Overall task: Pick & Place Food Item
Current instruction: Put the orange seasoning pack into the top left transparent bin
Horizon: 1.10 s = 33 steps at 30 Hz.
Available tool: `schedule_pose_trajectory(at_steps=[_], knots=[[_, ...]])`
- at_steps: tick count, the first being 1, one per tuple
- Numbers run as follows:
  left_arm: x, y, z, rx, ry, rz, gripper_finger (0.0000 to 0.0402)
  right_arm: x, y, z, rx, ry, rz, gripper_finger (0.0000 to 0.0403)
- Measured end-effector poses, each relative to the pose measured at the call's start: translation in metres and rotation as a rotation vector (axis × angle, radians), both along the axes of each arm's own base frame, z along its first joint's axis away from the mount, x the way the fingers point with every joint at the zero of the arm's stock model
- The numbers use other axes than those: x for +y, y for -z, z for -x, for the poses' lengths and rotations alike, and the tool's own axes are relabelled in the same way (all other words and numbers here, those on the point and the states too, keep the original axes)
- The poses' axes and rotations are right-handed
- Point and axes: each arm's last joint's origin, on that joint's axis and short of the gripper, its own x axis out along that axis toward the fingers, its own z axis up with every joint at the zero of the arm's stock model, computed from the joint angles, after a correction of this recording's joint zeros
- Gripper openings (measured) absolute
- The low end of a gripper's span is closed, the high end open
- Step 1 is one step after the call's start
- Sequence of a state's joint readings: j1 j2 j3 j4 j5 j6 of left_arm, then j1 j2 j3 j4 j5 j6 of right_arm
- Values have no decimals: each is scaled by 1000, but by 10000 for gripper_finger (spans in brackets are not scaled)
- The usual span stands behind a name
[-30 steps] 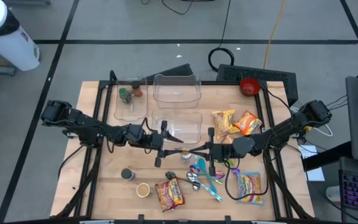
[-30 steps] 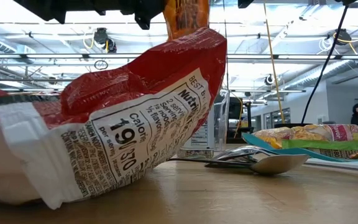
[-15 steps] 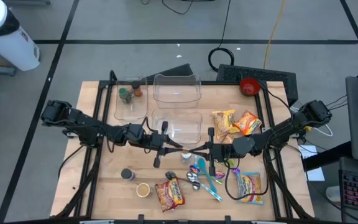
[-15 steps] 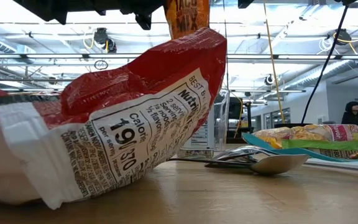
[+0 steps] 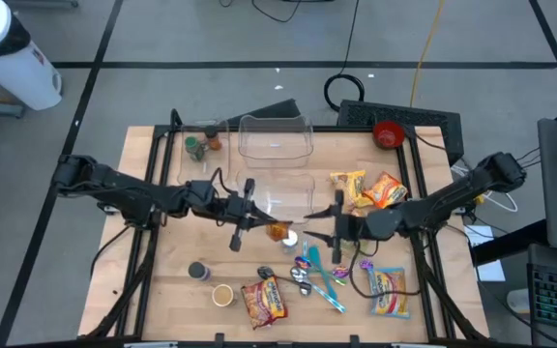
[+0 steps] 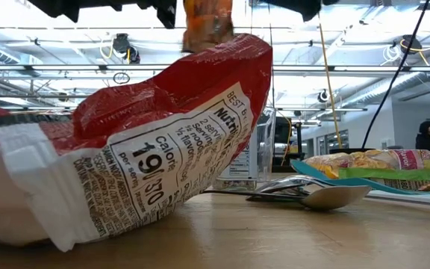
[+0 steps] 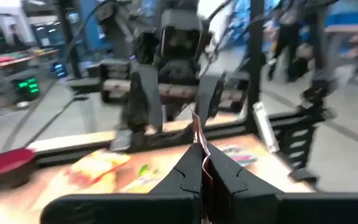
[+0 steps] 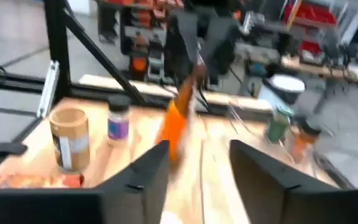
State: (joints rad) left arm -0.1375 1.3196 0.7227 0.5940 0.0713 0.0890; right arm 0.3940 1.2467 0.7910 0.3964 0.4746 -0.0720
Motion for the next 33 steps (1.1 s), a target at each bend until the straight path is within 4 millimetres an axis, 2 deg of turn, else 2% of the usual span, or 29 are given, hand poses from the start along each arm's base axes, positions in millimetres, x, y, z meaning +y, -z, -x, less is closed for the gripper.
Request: schedule_pose_trajectory(at_steps=[3, 6, 12, 17, 20, 24, 33], knots=[[5, -5, 9, 35, -80, -57, 4, -5, -8, 13, 30, 4, -18, 206], [14, -9, 18, 45, -170, -100, 3, -10, -15, 26, 40, 5, -49, 219], [51, 0, 52, -28, -355, -81, 3, -16, -3, 47, -20, -8, -96, 214], [83, 12, 90, -174, -681, -67, 2, -22, 1, 62, -134, -14, -115, 204], [98, 23, 106, -186, -919, -57, 2, -24, 3, 66, -185, -17, -110, 204], [115, 30, 114, -160, -1054, -64, 2, -26, 7, 69, -219, -16, -96, 205], [149, 55, 111, -96, -1358, 55, 1, -26, 6, 70, -240, -16, -73, 199]])
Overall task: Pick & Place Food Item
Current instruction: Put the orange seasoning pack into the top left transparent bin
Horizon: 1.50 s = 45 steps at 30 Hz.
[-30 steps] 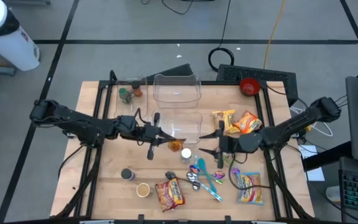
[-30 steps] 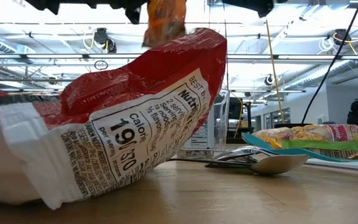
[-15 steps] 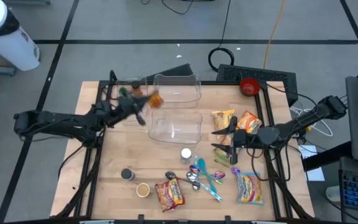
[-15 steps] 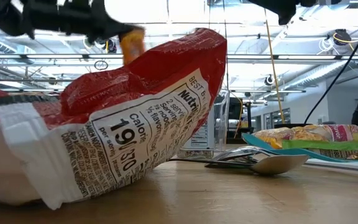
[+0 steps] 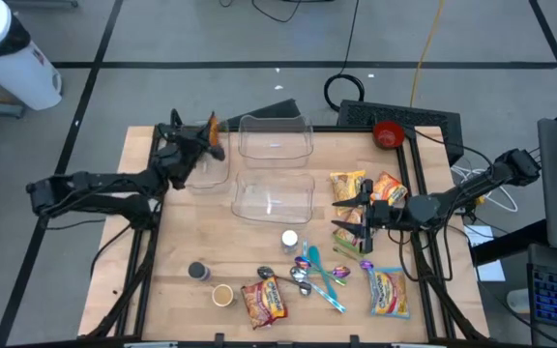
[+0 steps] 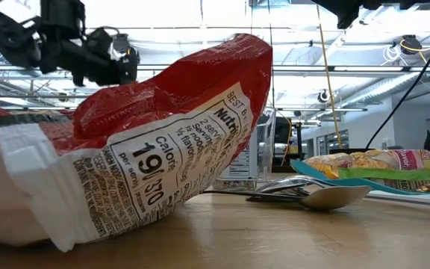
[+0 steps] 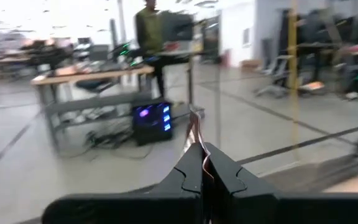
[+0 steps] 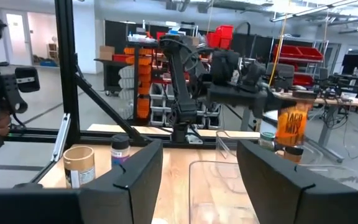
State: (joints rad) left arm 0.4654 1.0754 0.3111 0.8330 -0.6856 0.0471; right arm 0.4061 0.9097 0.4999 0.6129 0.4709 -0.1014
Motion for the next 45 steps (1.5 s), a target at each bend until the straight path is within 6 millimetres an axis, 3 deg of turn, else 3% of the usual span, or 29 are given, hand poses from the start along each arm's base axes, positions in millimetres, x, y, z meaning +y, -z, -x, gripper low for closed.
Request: schedule_pose_trajectory(at_steps=[12, 21, 45], knots=[[23, 20, -17, 38, -112, 8, 1, 0, 0, 0, 1, 2, 19, 199], [34, 21, -33, 62, -133, 21, 1, 0, 0, 0, 4, 2, 20, 197], [43, 64, -47, 130, -170, 133, 1, 0, 0, 0, 5, 2, 18, 196]])
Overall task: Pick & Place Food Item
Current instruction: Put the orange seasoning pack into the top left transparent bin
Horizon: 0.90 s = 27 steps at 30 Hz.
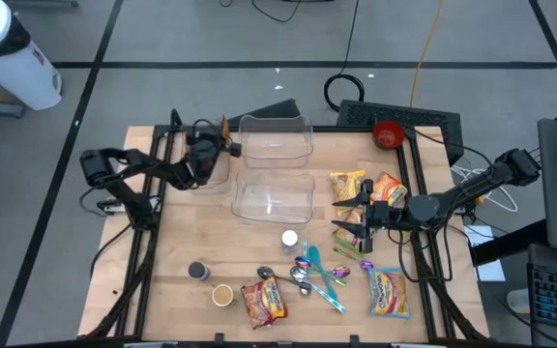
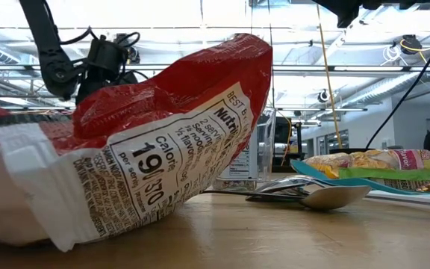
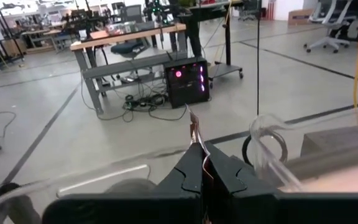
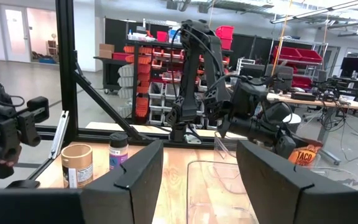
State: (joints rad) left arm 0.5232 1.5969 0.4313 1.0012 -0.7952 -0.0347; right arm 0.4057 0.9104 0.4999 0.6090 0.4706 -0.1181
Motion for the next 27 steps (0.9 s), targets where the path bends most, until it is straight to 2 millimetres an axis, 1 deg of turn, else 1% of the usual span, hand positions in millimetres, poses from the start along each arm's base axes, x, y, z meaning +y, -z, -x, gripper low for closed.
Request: schedule_pose_trajectory(at_steps=[9, 12, 18, 20, 22, 27], knots=[[1, 16, -2, 12, 5, 47, 7, 0, 0, 0, 0, 0, 0, 196], [1, 17, -3, 13, 39, 53, 8, 0, 0, 0, 0, 0, 0, 196], [-1, 14, -5, 75, 80, 32, 13, 0, 0, 0, 0, 0, -1, 196], [-2, 12, -5, 86, 86, 20, 28, 0, 0, 0, 0, 0, -1, 196], [-3, 10, -5, 83, 92, 13, 51, 0, 0, 0, 0, 0, -1, 196], [-5, 4, -5, 65, 68, -2, 128, 0, 0, 0, 0, 0, -1, 196]])
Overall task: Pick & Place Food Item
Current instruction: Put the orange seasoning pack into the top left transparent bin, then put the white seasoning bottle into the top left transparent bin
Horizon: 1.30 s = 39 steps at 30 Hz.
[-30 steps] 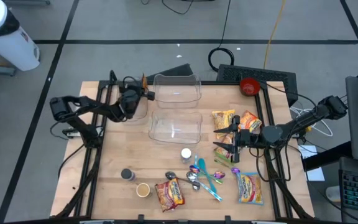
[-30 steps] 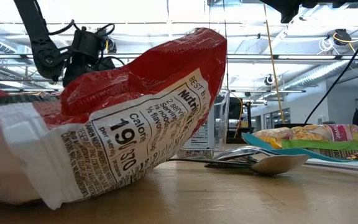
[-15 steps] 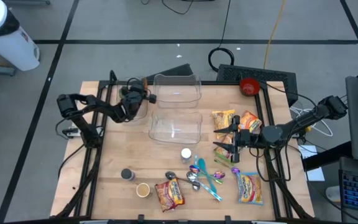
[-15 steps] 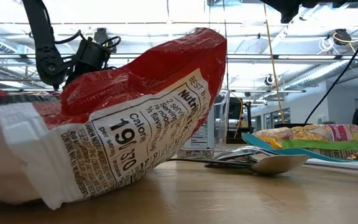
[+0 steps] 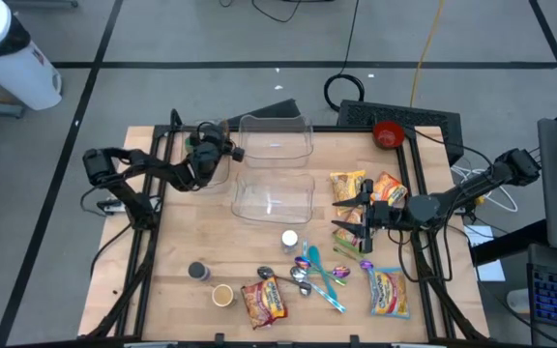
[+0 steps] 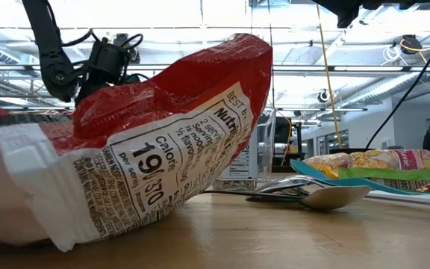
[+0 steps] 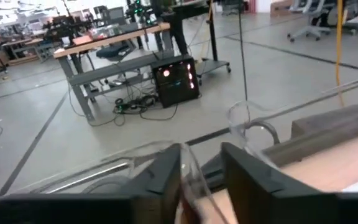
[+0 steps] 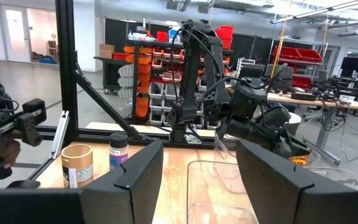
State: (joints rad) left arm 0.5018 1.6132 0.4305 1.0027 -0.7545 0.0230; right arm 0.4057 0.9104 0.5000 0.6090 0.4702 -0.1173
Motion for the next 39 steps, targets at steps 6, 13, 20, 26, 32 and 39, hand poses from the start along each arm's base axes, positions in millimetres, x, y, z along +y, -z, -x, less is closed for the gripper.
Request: schedule_pose_trajectory(at_steps=[6, 13, 20, 26, 32, 39], knots=[[-12, -21, -1, -65, 28, -38, 213, 0, 0, 0, 0, -2, -1, 196], [-49, -54, 2, -105, 240, 0, 254, 0, 1, 0, 9, -5, 3, 196], [-96, -85, 17, -192, 572, 70, 253, 1, 3, 0, 26, -5, 11, 196], [-120, -90, 38, -217, 703, 145, 242, 2, 13, -3, 110, -5, 46, 196], [-135, -79, 59, -329, 790, 146, 233, 7, 34, -17, 216, -2, 60, 196], [-147, -92, 77, -478, 893, 43, 232, 5, 60, -37, 308, 41, 55, 204]])
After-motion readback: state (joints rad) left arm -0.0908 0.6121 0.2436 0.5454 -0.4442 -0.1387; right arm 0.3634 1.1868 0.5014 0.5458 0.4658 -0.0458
